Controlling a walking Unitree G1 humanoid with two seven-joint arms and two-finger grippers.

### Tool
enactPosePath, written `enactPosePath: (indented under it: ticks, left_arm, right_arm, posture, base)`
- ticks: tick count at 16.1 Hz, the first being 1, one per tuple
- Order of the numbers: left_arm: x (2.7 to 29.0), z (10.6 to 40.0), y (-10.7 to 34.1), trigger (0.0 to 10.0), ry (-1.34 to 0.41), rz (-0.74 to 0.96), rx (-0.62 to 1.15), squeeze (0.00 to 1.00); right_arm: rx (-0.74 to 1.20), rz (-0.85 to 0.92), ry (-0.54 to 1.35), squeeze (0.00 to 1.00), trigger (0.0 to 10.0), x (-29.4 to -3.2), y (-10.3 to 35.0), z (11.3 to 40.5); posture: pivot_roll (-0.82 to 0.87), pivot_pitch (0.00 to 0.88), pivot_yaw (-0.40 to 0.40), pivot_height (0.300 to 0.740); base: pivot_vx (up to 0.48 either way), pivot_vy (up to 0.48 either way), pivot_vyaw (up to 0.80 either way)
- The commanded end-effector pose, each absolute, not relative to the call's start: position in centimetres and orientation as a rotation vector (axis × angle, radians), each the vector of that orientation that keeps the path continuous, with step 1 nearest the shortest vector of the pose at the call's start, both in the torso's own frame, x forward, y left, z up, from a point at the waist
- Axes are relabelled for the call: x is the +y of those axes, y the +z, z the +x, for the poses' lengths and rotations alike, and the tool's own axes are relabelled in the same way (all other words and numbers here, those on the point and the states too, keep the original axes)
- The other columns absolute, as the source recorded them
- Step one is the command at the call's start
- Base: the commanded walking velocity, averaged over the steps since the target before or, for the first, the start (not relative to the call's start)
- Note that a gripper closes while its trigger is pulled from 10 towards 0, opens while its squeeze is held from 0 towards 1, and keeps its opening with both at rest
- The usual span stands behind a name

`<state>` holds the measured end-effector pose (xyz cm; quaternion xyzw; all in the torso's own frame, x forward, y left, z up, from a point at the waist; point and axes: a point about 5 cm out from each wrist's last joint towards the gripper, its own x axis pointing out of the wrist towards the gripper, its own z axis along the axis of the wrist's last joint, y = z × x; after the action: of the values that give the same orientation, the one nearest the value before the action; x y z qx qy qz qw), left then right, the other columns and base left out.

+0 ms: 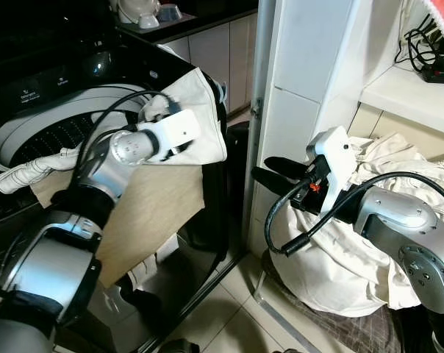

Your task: Clothes washing

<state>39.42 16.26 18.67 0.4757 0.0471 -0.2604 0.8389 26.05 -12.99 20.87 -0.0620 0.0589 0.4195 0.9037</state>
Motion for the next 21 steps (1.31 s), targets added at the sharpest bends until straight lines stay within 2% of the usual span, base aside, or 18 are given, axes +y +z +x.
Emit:
enactPosePath:
  ticks: [1,3,9,14,15,17,18,20,21]
  left_arm:
    - [16.8,39.8,19.3,10.0,-0.515,1.070,0.093,0.00]
    - [18.2,40.0,19.1,10.0,-0.453,1.155,0.123,0.00]
    - [20.4,40.7,20.8,10.0,-0.309,1.221,0.132,0.00]
    - [22.6,41.4,26.5,10.0,-0.133,1.243,0.033,0.00]
    - [24.3,41.2,30.3,10.0,0.029,1.245,-0.058,0.00]
    - [26.3,40.7,32.7,10.0,0.193,1.241,-0.100,0.00]
    - [26.5,40.6,32.7,10.0,0.195,1.222,-0.092,0.00]
    - [23.0,41.2,27.6,10.0,-0.252,0.779,0.031,0.00]
    - [21.3,41.1,25.8,10.0,-0.392,0.738,0.052,0.00]
  right_arm:
    - [0.120,-0.148,0.887,0.00,10.0,-12.7,21.1,25.8]
    - [0.123,-0.156,0.890,0.00,10.0,-12.6,21.0,25.8]
    - [0.129,-0.166,0.907,0.00,10.0,-12.5,20.9,25.6]
    - [0.122,-0.179,0.901,0.00,10.0,-12.8,21.2,25.6]
    - [0.119,-0.183,0.895,0.00,10.0,-12.9,21.3,25.6]
    - [0.118,-0.186,0.894,0.00,10.0,-12.9,21.2,25.7]
    - [0.119,-0.186,0.895,0.00,10.0,-12.9,21.2,25.7]
    - [0.128,-0.183,0.921,0.00,10.0,-12.6,21.0,25.6]
    - [0.132,-0.184,0.934,0.00,10.0,-12.4,20.9,25.5]
  posture:
    - [-0.09,0.000,0.068,0.740]
    - [-0.09,0.000,0.069,0.740]
    - [-0.09,0.000,0.070,0.740]
    - [-0.09,0.000,0.070,0.740]
    - [-0.09,0.000,0.070,0.740]
    - [-0.09,0.000,0.073,0.740]
    - [-0.09,0.000,0.071,0.740]
    - [-0.08,0.000,0.062,0.740]
    - [-0.08,0.000,0.058,0.740]
  base:
    - [0.000,0.000,0.00]
    - [0.000,0.000,0.00]
    - [0.000,0.000,0.00]
    - [0.000,0.000,0.00]
    - [0.000,0.000,0.00]
    - [0.000,0.000,0.00]
    - [0.000,0.000,0.00]
    - [0.000,0.000,0.00]
    - [0.000,0.000,0.00]
